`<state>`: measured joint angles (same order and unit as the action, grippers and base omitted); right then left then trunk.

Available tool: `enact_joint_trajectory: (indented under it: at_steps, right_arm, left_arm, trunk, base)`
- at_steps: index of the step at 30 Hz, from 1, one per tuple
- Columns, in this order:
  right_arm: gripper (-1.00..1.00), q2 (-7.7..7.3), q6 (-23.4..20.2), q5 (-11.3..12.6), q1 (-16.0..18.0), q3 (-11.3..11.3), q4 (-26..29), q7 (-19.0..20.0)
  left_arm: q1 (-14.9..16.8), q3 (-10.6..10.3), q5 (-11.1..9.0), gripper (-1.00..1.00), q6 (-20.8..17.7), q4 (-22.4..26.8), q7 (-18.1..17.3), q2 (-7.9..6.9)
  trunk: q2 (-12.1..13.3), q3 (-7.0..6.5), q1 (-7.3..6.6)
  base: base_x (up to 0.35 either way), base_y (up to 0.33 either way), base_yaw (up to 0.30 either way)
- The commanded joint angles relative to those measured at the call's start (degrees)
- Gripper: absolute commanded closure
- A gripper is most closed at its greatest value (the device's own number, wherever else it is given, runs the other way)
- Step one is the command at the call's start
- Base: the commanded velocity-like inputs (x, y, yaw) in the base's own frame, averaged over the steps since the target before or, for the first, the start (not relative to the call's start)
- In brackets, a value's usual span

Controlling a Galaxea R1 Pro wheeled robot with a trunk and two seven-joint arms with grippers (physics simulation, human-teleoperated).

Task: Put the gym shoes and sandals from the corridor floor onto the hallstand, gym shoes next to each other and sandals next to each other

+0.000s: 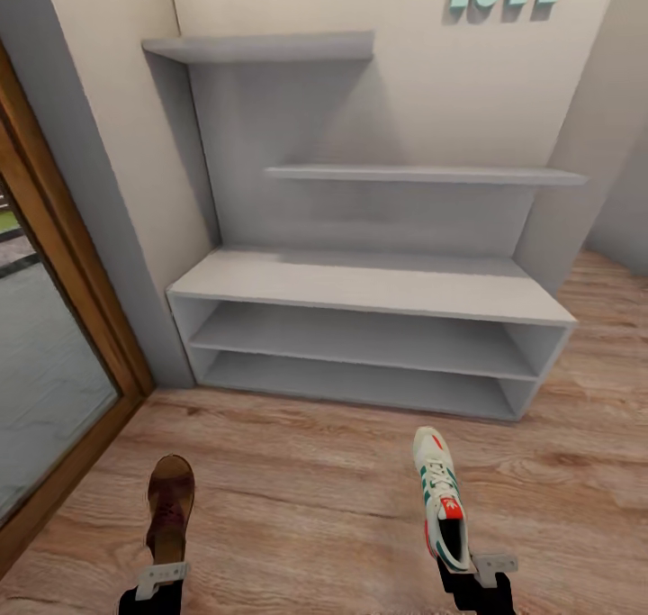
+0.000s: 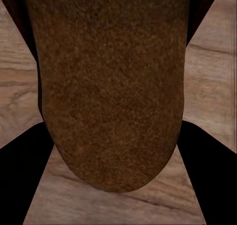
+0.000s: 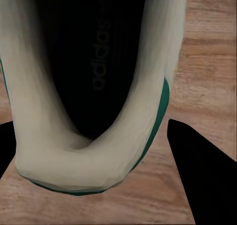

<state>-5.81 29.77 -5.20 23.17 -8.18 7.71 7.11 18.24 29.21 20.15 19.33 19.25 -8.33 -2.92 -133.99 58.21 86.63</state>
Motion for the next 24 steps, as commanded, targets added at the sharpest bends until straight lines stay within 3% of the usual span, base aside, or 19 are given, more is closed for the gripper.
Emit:
enact_joint_trajectory:
  at_steps: [1,16,24]
  right_arm:
    - [1.00,0.01,0.2,-0.5,0.1,-0.5,-0.1,0.2]
    - [1.00,0.01,0.2,-0.5,0.1,-0.5,-0.1,0.2]
    - [1.00,-0.03,0.2,-0.5,0.1,-0.5,0.0,0.3]
  left_arm:
    - [0.0,0.5,0.2,1.00,0.2,0.0,-0.5,0.02]
    - [0.0,0.5,0.3,1.00,0.2,0.0,-0.4,0.02]
    - [0.0,0.5,0.3,1.00,0.2,0.0,-0.4,0.02]
  trunk:
    - [0.0,0.05,-0.01]
    - [0.0,0.05,-0.01]
    - [0.0,0.05,-0.01]
  base:
    - [0.000,0.000,-0.262]
    - [0.000,0.000,-0.257]
    - [0.000,0.000,-0.058]
